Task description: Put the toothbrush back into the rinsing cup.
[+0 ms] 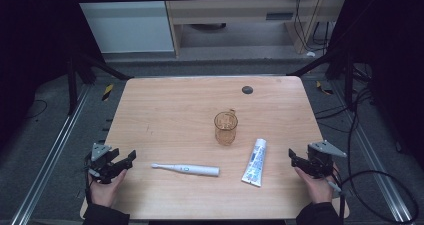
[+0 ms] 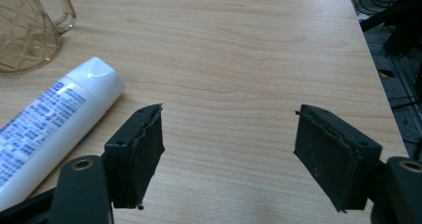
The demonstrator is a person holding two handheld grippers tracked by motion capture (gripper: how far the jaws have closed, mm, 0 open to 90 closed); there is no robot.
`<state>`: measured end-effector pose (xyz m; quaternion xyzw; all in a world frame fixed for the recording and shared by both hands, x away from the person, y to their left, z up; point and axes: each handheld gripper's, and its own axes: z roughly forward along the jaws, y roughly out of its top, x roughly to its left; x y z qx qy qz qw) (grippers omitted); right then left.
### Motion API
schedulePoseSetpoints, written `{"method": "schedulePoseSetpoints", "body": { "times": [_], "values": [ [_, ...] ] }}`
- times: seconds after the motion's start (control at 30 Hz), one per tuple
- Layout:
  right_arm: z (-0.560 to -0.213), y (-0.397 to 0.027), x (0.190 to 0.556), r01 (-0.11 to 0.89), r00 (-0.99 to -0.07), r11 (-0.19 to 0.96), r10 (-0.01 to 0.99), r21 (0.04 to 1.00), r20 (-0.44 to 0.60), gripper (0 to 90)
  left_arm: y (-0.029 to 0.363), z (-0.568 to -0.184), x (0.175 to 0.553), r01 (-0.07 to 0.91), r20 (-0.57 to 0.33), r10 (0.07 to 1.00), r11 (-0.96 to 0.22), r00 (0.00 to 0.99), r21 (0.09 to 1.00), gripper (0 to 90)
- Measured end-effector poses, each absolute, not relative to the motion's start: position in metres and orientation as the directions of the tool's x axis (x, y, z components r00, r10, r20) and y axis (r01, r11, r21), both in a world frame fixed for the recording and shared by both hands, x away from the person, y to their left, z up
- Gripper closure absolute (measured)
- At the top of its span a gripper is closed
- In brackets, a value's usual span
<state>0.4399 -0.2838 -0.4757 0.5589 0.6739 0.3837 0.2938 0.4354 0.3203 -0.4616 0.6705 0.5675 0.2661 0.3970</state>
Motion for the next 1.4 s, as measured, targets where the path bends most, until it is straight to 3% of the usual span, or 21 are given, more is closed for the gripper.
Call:
{"method": "schedulePoseSetpoints", "body": {
  "times": [0.63, 1.4],
  "values": [
    [-0.469, -0.269, 0.43, 0.517, -0.26, 0.111, 0.965, 0.849, 0.032, 30.9, 0.279, -0.449, 0.424, 0.541, -0.121, 0.929, -0.096, 0.351, 0.836, 54.3],
    [-0.469, -0.264, 0.431, 0.519, -0.28, 0.135, 0.96, 0.844, 0.019, 32.4, 0.225, -0.434, 0.429, 0.507, -0.083, 0.871, -0.202, 0.484, 0.838, 80.5]
  ]
}}
